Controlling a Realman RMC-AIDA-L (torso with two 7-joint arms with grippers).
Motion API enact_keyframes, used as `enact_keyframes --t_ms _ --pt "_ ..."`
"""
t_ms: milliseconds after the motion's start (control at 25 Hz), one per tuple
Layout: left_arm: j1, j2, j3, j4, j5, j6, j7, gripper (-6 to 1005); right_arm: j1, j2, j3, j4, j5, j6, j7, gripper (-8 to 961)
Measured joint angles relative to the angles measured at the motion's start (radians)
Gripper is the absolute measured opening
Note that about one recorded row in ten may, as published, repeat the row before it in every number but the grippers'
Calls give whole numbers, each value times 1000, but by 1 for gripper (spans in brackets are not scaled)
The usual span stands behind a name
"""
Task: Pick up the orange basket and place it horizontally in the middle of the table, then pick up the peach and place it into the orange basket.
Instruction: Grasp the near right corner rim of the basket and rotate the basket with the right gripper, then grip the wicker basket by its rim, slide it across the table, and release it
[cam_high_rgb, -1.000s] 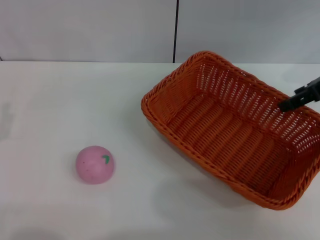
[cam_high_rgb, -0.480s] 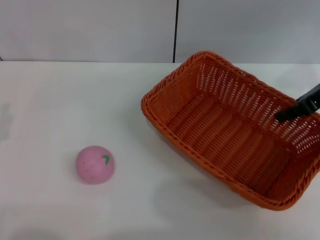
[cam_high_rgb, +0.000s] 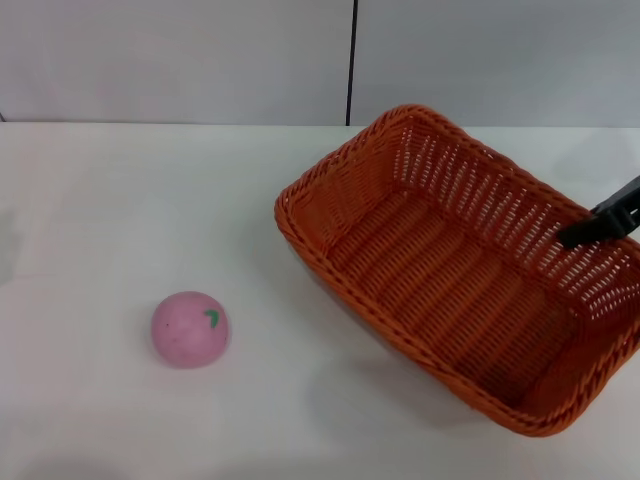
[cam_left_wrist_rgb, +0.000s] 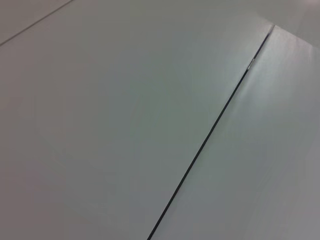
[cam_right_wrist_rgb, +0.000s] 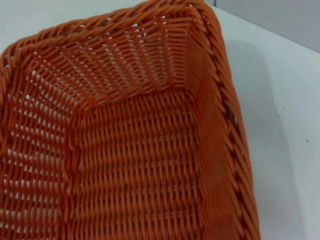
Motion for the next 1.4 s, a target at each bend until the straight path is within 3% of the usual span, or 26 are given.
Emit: enact_keyframes --t_ms 160,400,600,760,960,1120,1400 --pt "4 0 0 1 0 0 0 806 -14 3 21 -71 31 -50 0 154" --pt "10 0 -4 1 0 0 -2 806 -81 -9 50 -299 270 -196 -26 155" --pt "12 1 -8 1 0 0 -13 805 -79 -17 67 -348 312 -251 -120 155" --pt "12 2 -8 1 0 0 -14 805 -64 -18 64 -348 315 -282 -212 155" --pt "10 1 -6 1 0 1 -14 805 -34 0 44 -315 313 -290 -323 154" --pt "9 1 -3 0 0 2 -14 804 11 12 -1 -219 310 -283 -392 154" --pt "9 0 -3 -2 0 2 -14 804 76 13 -89 -68 292 -214 -416 155"
